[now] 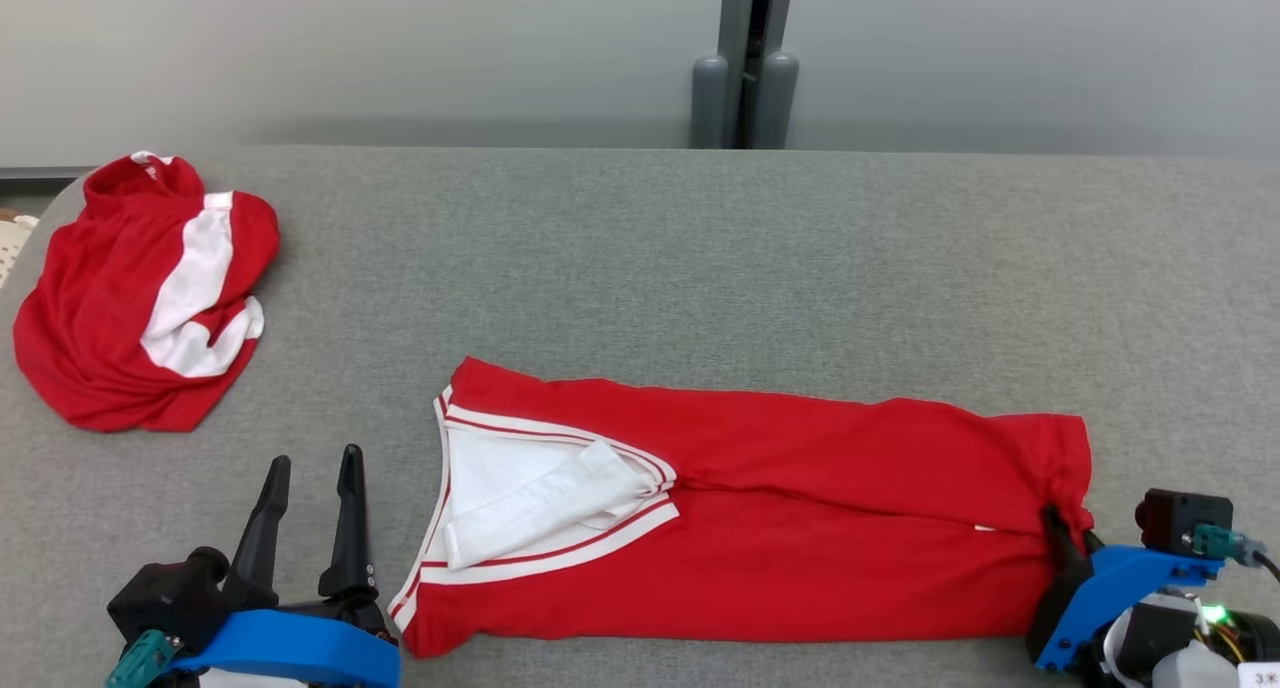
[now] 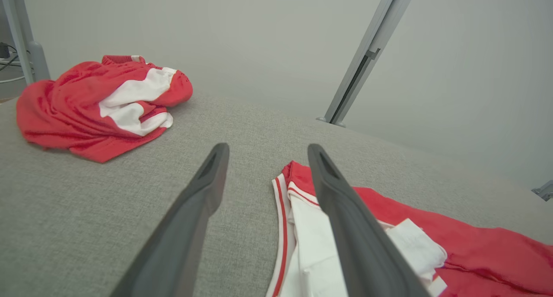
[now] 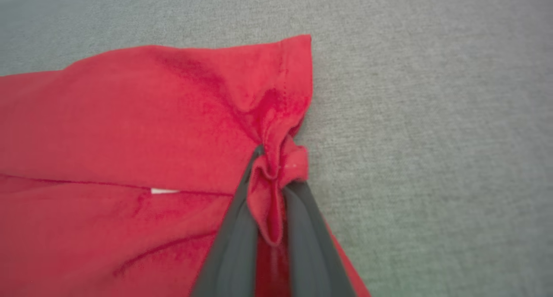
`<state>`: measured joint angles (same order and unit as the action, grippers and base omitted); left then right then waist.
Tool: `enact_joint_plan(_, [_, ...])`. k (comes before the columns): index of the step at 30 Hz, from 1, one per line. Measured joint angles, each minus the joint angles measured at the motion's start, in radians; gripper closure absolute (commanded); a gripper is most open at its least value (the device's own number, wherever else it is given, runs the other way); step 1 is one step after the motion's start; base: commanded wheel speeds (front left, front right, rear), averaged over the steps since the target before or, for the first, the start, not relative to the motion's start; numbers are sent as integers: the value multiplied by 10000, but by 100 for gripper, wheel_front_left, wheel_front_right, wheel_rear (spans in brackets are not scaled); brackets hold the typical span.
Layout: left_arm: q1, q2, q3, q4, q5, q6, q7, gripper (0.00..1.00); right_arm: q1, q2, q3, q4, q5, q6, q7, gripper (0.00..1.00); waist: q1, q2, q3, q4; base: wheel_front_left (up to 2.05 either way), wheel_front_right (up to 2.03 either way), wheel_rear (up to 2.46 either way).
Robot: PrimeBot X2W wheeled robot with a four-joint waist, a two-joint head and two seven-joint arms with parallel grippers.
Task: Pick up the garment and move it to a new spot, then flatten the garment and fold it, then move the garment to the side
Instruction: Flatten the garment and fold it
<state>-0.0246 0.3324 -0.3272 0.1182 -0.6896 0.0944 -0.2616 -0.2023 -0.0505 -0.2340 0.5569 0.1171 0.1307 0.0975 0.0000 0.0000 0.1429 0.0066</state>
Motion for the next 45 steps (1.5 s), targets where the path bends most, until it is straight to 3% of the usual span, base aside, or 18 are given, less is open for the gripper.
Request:
enact_joint_plan(6, [2, -121, -27, 71, 136, -86, -2, 0, -253, -548, -255, -754, 27, 6, 456, 100, 0, 0, -19, -386, 0, 0, 0])
enact_joint_plan(12, [-33, -274, -38, 165, 224, -215, 0, 0, -155, -1346, -1400, -1902, 188, 2, 1127, 100, 0, 0, -8, -685, 0, 0, 0])
enact_joint_plan(18, [-162, -380, -25, 332, 301, -336, -2, 0, -73, -1120, -1511, -2840, 667, 0, 1534, 100, 0, 0, 75, -872, 0, 0, 0])
enact_joint_plan(22, [-230, -470, -58, 443, 337, -408, -2, 0, 40, -523, -445, -3421, 1089, 0, 1685, 100, 0, 0, 98, -931, 0, 0, 0])
enact_joint_plan(29, [-390, -499, -128, 589, 428, -439, -2, 0, -14, -38, 1987, -3833, 2134, 0, 1333, 100, 0, 0, 100, -882, 0, 0, 0])
enact_joint_plan(32, [-452, -541, -215, 663, 476, -499, 0, 0, -216, -31, 3461, -3471, 3266, -2, 1026, 100, 0, 0, 89, -732, 0, 0, 0])
enact_joint_plan(38, [-627, -658, -351, 802, 506, -550, 0, 0, -1034, 12, 5917, -2502, 4297, 0, 577, 100, 1, 0, 144, -339, 0, 0, 0])
enact_joint_plan(45, [-811, -876, -447, 1093, 623, -663, 0, 0, -2034, 13, 6995, -780, 4930, -2, 105, 100, 0, 0, 251, 261, 0, 0, 0])
